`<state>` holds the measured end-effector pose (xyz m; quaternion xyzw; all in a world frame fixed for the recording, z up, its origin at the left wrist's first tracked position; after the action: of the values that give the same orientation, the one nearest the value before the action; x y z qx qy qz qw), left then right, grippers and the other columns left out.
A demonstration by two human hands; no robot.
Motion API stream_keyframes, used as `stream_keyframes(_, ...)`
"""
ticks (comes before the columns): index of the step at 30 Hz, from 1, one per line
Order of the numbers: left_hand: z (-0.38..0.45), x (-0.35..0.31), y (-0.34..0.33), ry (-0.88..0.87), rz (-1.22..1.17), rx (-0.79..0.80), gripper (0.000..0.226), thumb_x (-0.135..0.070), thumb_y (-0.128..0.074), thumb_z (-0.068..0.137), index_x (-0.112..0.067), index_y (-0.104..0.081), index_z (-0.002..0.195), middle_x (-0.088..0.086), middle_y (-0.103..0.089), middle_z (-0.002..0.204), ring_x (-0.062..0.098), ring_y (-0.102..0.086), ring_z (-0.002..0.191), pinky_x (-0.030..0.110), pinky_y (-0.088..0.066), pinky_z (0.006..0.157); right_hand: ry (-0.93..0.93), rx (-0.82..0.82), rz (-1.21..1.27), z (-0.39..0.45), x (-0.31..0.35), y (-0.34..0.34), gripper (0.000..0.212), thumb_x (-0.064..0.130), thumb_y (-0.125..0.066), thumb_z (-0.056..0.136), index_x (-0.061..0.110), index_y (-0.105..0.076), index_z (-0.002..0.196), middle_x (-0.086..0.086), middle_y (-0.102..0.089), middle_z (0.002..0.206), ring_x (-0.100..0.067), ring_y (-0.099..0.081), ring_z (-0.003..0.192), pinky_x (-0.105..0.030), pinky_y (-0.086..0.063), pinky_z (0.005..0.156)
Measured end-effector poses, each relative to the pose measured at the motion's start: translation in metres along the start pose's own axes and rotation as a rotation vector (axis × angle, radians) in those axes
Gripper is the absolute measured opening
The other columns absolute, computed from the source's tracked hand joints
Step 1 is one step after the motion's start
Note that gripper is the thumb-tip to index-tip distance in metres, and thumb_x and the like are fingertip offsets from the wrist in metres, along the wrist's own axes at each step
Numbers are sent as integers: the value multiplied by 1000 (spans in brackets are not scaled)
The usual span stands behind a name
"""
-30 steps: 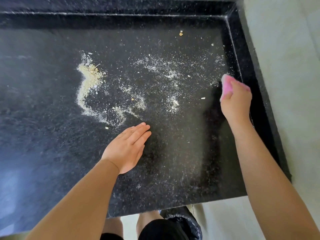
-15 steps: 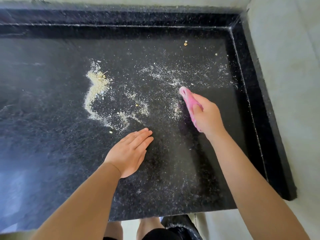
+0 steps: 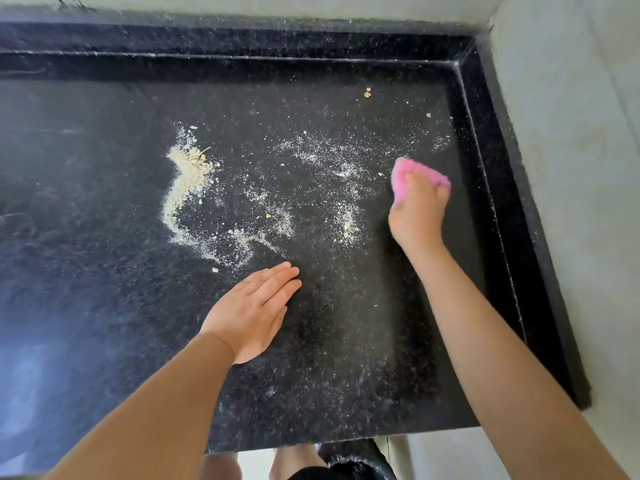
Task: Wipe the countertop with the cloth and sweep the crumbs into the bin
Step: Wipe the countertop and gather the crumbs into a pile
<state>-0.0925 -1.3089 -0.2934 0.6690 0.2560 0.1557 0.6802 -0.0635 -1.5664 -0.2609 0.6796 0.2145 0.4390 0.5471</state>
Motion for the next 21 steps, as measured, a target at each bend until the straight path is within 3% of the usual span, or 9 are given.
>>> stream_keyframes(2, 0, 0, 3, 3, -7, 0, 68, -28, -1, 98, -2, -63, 111, 12, -63, 117, 26, -58, 111, 34, -31, 95, 163, 30, 240, -21, 22, 4, 30, -6, -17, 68, 2, -46, 69, -13, -45, 63, -27, -40, 70, -32, -24, 65)
stream_keyframes(5, 1, -1, 5, 0, 4, -4, 64, -26, -5, 98, -2, -64, 109, 12, -64, 116, 28, -62, 106, 35, -31, 94, 202, 32, 602, -26, 33, 36, 20, -16, -30, 77, -24, -47, 74, -44, -47, 81, -36, -33, 73, -47, -28, 65)
stream_keyframes(7, 1, -1, 5, -6, 10, -11, 59, -24, -11, 97, -2, -64, 109, 12, -64, 116, 28, -62, 106, 37, -31, 94, 212, -115, 509, 2, 16, 42, 15, -17, -30, 69, -13, -40, 59, -33, -42, 63, -28, -32, 55, -38, -22, 49)
stream_keyframes(9, 1, -1, 4, -7, 10, 6, 64, -26, -5, 98, -2, -64, 110, 12, -64, 116, 27, -61, 108, 37, -31, 94, 119, -169, 288, 44, -13, 29, 22, -10, -27, 61, 10, -30, 52, -18, -31, 59, -21, -23, 53, -28, -14, 49)
stream_keyframes(11, 0, -1, 3, -11, 6, 10, 68, -28, -2, 98, -2, -63, 111, 11, -63, 117, 27, -54, 114, 36, -31, 95, -30, -108, 93, 69, -34, 17, 24, -4, -28, 64, 19, -37, 61, -10, -35, 76, -18, -30, 62, -23, -14, 49)
stream_keyframes(13, -1, 0, 1, -18, 1, 4, 67, -28, -2, 98, -2, -62, 112, 11, -63, 118, 23, -44, 116, 35, -31, 95, -109, -27, -66, 72, -44, 8, 31, -7, -33, 75, 11, -51, 92, -5, -34, 92, -26, -39, 90, -22, -24, 61)
stream_keyframes(15, 0, 0, 1, -14, 2, -1, 67, -28, -2, 98, -3, -62, 112, 11, -63, 118, 22, -44, 116, 34, -31, 95, -96, -44, -88, 59, -37, 1, 31, -6, -28, 74, 13, -46, 91, -4, -34, 93, -23, -32, 97, -26, -20, 67)
stream_keyframes(18, -1, 1, 1, -12, -10, -7, 68, -28, -1, 98, -4, -63, 112, 10, -63, 118, 21, -40, 117, 34, -30, 96, 73, -79, -18, 19, -8, -13, 30, 8, -12, 64, 18, -38, 77, -4, -33, 84, -18, -30, 86, -25, -12, 64)
stream_keyframes(21, 1, 1, 4, -10, -16, 0, 69, -28, 0, 98, -6, -64, 111, 9, -64, 117, 24, -54, 114, 34, -31, 95, 352, 28, 297, -13, 14, -16, 26, -3, -22, 77, 6, -43, 64, 3, -41, 71, -17, -38, 78, -28, -35, 70)
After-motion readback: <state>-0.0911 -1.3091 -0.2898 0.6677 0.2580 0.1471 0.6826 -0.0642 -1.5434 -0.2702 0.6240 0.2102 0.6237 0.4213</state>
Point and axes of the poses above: each hand's wrist, its own z-axis towards the middle knuckle, its own y-axis out of the back of the hand, x = y × z, the point moved 1 cm from there along z, towards the middle knuckle
